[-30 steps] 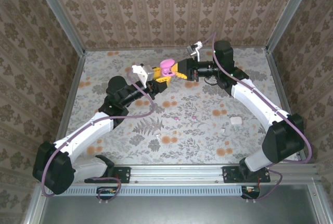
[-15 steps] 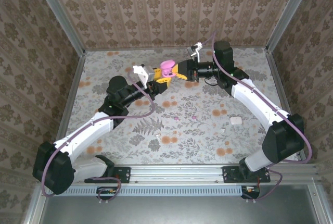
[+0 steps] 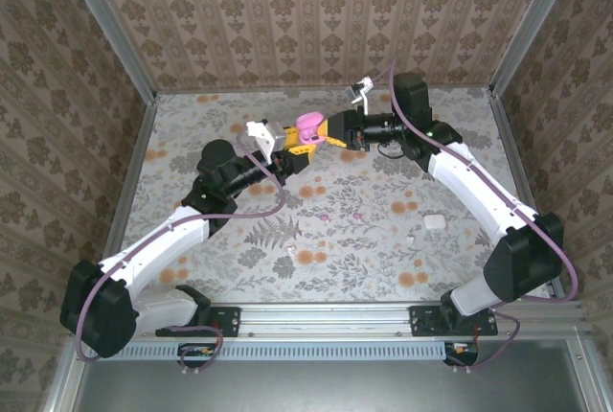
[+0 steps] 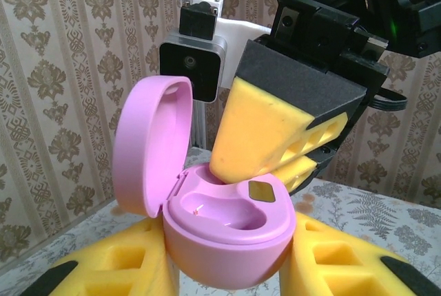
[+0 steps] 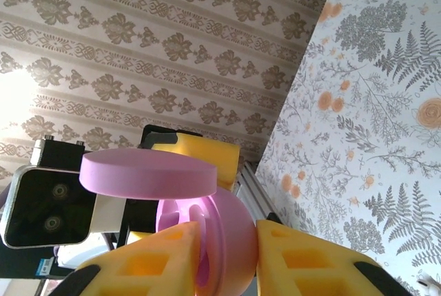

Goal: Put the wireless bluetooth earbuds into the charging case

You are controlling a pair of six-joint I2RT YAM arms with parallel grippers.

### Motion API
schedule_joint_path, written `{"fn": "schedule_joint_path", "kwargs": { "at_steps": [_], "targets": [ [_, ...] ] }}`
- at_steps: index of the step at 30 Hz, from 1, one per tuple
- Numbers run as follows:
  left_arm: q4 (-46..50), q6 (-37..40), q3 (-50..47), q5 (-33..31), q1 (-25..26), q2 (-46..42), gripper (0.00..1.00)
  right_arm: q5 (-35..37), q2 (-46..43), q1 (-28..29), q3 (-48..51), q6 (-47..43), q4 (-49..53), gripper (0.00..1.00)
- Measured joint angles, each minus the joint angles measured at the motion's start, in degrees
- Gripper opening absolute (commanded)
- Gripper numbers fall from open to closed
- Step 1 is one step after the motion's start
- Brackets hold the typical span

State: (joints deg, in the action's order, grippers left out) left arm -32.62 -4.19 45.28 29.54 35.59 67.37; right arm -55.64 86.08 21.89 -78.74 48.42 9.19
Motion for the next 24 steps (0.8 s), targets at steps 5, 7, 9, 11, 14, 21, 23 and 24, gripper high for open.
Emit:
{"fn": "schedule_joint_path", "kwargs": {
  "at_steps": [5, 7, 9, 11, 14, 21, 23, 24],
  "targets": [
    [-0.04, -0.09, 0.0, -0.46, 0.0, 0.0, 0.34, 0.35, -0.33, 0.24, -0.17, -1.7, 0.81, 0.48],
    [-0.37, -0.37, 0.0, -0.92, 0.0, 0.0, 0.34, 0.39, -0.66, 0.48, -0.31, -2.29, 1.25, 0.53],
    [-0.96, -0.74, -0.04, -1.33, 0.0, 0.0, 0.34, 0.85, -1.31, 0.46, -0.39, -3.02, 1.79, 0.58],
    [-1.77, -1.18, -0.39, -1.7, -0.02, 0.0, 0.34, 1.57, -2.23, 0.07, -0.39, -3.74, 2.25, 0.6],
    [-2.82, -1.84, -1.38, -2.27, -0.26, -0.02, 0.34, 3.32, -4.5, -1.9, -0.33, -4.39, 2.49, 0.58],
    [-3.65, -3.54, -3.78, -3.34, -1.27, -1.92, 0.34, 13.79, -11.61, -6.91, 0.13, -13.75, 10.23, 0.46],
    [-3.58, -3.76, -4.28, -3.54, -1.27, -3.17, 0.34, 18.16, -11.13, -7.02, 0.13, -17.73, 15.19, 0.45],
    [-3.43, -3.8, -4.46, -3.67, -1.27, -3.96, 0.34, 20.17, -10.23, -7.02, 0.13, -19.69, 18.03, 0.45]
  ]
}}
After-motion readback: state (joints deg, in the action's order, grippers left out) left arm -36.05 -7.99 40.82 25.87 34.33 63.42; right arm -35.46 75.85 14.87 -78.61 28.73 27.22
